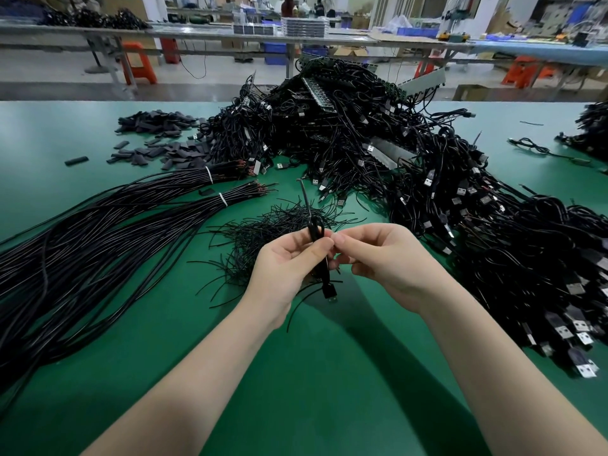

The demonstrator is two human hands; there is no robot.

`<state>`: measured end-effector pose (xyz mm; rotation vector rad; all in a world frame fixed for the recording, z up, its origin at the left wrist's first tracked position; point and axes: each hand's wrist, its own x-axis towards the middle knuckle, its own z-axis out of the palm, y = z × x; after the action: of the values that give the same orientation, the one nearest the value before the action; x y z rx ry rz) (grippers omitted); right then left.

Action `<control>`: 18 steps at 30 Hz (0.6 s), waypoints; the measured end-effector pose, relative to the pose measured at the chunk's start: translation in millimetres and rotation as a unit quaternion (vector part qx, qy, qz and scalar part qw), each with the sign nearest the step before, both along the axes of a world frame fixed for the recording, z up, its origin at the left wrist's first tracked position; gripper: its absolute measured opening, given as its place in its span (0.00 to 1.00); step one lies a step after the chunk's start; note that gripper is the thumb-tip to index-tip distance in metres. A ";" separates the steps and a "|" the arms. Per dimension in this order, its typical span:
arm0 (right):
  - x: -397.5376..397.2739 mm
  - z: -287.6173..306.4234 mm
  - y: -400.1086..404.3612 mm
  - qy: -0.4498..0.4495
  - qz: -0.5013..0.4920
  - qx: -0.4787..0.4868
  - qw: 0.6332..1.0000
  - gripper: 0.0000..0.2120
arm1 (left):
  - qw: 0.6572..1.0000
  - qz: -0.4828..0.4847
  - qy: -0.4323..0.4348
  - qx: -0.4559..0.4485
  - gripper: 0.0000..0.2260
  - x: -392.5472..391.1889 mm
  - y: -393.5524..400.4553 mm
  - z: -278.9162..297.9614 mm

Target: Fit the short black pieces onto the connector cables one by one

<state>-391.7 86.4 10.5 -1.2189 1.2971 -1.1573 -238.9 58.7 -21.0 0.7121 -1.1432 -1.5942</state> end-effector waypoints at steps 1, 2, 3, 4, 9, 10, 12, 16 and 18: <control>0.5 0.4 -0.3 0.004 -0.003 -0.011 1.000 0.05 | 1.000 0.000 0.001 0.002 0.08 0.4 0.2 0.8; 1.2 0.9 -0.2 0.008 -0.005 -0.021 1.000 0.05 | 1.000 0.000 0.002 0.003 0.07 0.7 0.3 1.4; 2.1 0.9 -0.5 0.009 -0.008 -0.028 1.000 0.05 | 1.000 0.000 0.003 0.005 0.06 1.0 0.2 1.8; 3.1 0.9 -0.4 0.008 -0.013 -0.033 0.999 0.04 | 1.000 0.001 0.002 0.006 0.06 1.4 0.3 2.3; 8.9 -1.1 -0.1 -0.010 -0.020 -0.029 0.999 0.04 | 1.000 -0.011 0.007 0.026 0.06 2.9 0.1 3.5; 9.1 -1.2 -0.1 -0.021 -0.013 -0.020 1.000 0.05 | 0.999 -0.023 0.011 0.038 0.06 3.9 -0.2 3.6; 8.2 -0.6 -0.1 -0.051 0.008 0.004 0.999 0.06 | 0.995 -0.074 0.023 0.059 0.04 7.3 -1.6 4.8; 4.7 4.3 0.8 -0.070 0.031 0.035 0.996 0.05 | 0.979 -0.181 0.030 0.085 0.07 18.1 -6.5 9.9; 6.3 4.7 0.9 -0.064 0.038 0.042 0.996 0.05 | 0.976 -0.197 0.012 0.088 0.06 21.9 -7.3 11.7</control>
<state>-385.4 87.3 15.2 -1.1044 1.1831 -1.0971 -217.0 51.3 -9.2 0.6013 -1.1859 -2.0525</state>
